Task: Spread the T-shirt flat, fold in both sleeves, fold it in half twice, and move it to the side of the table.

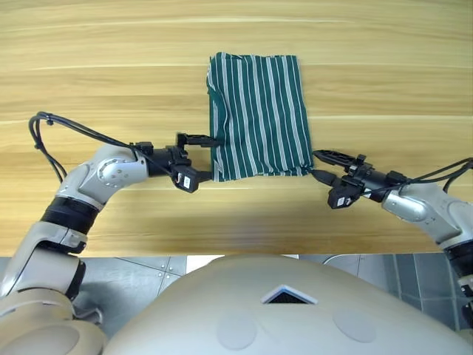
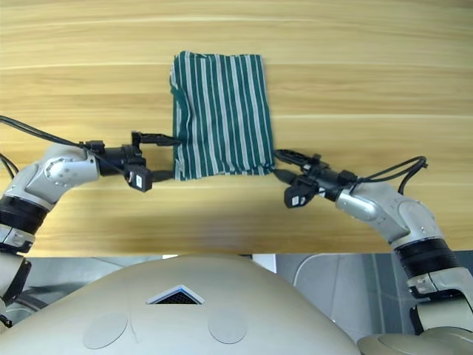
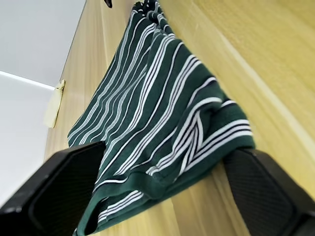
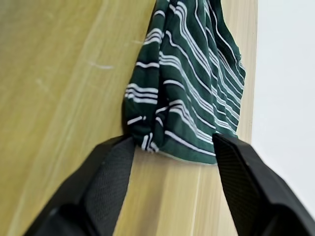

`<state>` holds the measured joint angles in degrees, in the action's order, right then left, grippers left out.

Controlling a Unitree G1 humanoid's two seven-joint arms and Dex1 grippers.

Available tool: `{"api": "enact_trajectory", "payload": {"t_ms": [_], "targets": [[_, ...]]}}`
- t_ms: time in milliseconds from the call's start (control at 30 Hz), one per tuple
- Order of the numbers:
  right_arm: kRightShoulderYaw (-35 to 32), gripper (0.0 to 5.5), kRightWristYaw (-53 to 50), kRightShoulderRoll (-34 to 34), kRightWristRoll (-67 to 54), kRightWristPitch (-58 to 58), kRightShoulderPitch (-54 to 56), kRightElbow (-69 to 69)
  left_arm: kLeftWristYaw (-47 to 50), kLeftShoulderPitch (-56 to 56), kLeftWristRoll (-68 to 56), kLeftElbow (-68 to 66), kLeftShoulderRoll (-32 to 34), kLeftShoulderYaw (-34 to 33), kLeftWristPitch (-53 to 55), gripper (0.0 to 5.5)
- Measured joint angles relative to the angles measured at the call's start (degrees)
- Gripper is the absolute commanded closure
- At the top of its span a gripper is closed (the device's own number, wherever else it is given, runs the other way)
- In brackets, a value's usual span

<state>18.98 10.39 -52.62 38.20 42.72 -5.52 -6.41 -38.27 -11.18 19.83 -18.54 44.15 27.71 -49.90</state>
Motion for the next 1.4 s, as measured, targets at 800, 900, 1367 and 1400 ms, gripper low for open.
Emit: {"api": "enact_trajectory", "payload": {"t_ms": [800, 900, 1367, 1400], "targets": [[4.7, 3.66, 0.3, 2.5, -0.6, 4.0, 6.3, -7.0, 0.2, -2.4, 0.7, -6.1, -3.4, 3.3, -1.5, 5.25], [5.2, 4.29, 0.5, 2.5, -0.6, 4.0, 6.3, -7.5, 0.4, -2.5, 0.6, -6.1, -3.4, 3.1, -1.7, 5.44], [5.1, 5.3, 1.7, 2.6, -1.7, 4.3, 6.9, -8.5, 2.0, -2.0, 0.2, -7.2, -3.5, 2.5, -2.4, 5.45], [5.1, 5.3, 1.7, 2.6, -1.8, 4.3, 6.9, -8.5, 2.9, -1.7, 0.1, -7.4, -3.5, 2.1, -2.5, 5.45]]}}
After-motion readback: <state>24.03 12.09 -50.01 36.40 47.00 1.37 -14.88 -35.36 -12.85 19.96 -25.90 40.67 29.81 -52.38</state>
